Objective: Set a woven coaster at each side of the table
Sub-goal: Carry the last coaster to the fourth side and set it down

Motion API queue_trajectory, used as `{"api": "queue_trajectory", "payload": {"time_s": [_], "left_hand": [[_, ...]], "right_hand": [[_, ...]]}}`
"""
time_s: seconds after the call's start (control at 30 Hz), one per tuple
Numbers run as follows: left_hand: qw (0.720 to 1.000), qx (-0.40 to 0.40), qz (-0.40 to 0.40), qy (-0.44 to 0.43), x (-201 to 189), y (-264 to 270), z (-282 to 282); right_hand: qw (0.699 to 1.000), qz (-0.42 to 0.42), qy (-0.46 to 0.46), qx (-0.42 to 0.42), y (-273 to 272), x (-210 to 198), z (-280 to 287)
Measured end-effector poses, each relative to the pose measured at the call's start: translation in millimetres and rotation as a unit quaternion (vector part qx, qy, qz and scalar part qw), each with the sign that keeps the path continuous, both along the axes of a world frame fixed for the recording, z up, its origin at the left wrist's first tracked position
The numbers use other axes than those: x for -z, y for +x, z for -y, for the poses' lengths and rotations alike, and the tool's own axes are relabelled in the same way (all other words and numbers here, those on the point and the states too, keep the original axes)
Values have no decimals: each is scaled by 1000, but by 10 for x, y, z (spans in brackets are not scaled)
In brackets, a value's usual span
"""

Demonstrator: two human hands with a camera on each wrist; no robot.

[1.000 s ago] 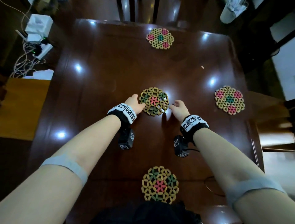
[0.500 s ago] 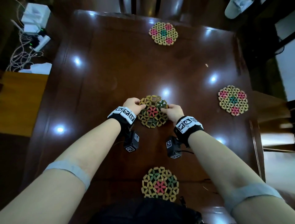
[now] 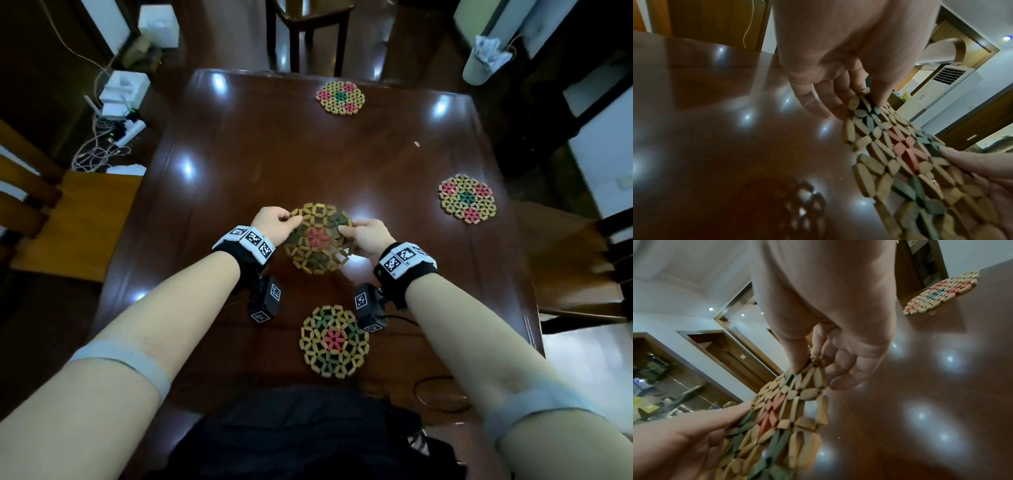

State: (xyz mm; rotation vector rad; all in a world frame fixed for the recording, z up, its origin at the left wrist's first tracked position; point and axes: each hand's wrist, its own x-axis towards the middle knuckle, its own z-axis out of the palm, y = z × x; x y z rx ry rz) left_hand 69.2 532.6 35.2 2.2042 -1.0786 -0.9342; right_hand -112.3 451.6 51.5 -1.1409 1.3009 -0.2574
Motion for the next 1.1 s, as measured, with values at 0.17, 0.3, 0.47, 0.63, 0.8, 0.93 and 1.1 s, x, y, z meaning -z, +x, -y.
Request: {"api": "queue_trajectory", "payload": {"time_s": [0.17,0.3,0.47,0.63,0.8,0.93,1.1], "left_hand": [[999,-2,19,34,40,-120,-558],[998,9,28,56,133,-141,-998],[998,4,30,58,168,31,-1448],[999,4,29,29,111,506,-2036],[999,-25,44,2,56,1310,-2914],[996,-73,51,11,44,1934,-3518],[993,-121,14,1,89,2523,-3875]], "right_hand": [[999,29,16,-16,-156,23,-482],[999,26,47,-9,-192,138,-923],[999,2,13,-36,-14,220,-1367],[999,-17,-21,-48,487,171,-1907],[990,-41,-79,-109,1396,331,-2653],[983,-35,-94,-152,2151,388,-3165],[977,-25,-102,-187,2823,298,-3428]]}}
